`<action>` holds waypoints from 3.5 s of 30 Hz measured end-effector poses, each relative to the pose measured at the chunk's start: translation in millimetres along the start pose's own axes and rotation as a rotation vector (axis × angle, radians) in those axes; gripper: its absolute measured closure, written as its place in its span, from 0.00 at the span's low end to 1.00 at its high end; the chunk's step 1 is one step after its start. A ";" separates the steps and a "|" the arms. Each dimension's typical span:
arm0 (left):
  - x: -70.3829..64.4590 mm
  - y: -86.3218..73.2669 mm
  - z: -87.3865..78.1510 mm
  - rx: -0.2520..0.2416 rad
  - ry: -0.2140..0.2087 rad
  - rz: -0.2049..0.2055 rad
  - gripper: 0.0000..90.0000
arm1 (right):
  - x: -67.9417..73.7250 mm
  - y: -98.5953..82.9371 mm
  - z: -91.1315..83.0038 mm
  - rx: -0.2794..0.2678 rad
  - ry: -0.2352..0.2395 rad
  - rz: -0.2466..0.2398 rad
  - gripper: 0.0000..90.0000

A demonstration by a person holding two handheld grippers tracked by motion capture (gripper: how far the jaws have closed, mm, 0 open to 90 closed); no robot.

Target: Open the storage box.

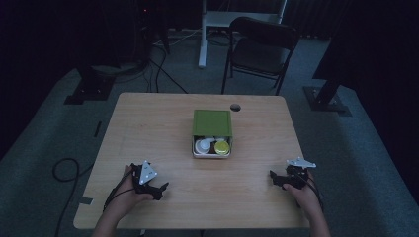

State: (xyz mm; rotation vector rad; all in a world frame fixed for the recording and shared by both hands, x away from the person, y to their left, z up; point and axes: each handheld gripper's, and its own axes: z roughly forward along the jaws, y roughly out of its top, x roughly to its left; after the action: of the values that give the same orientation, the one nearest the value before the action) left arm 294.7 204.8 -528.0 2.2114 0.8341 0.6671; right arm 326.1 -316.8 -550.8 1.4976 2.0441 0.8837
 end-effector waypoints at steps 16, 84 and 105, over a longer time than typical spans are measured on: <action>-21.0 24.3 15.8 -0.048 -0.015 0.136 0.08 | 0.0 0.0 0.0 0.000 0.000 0.000 0.13; -89.6 106.1 96.9 -0.212 0.058 0.748 0.49 | 0.1 -0.1 -0.1 0.000 -0.001 0.001 0.13; -92.9 109.7 110.0 -0.173 0.196 0.987 0.73 | 0.1 -0.1 -0.1 0.000 -0.001 0.000 0.13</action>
State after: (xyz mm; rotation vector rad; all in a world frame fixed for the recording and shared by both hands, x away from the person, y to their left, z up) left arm 345.0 31.2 -538.5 2.3301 -0.3090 1.3549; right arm 325.9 -316.7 -550.8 1.4979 2.0429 0.8832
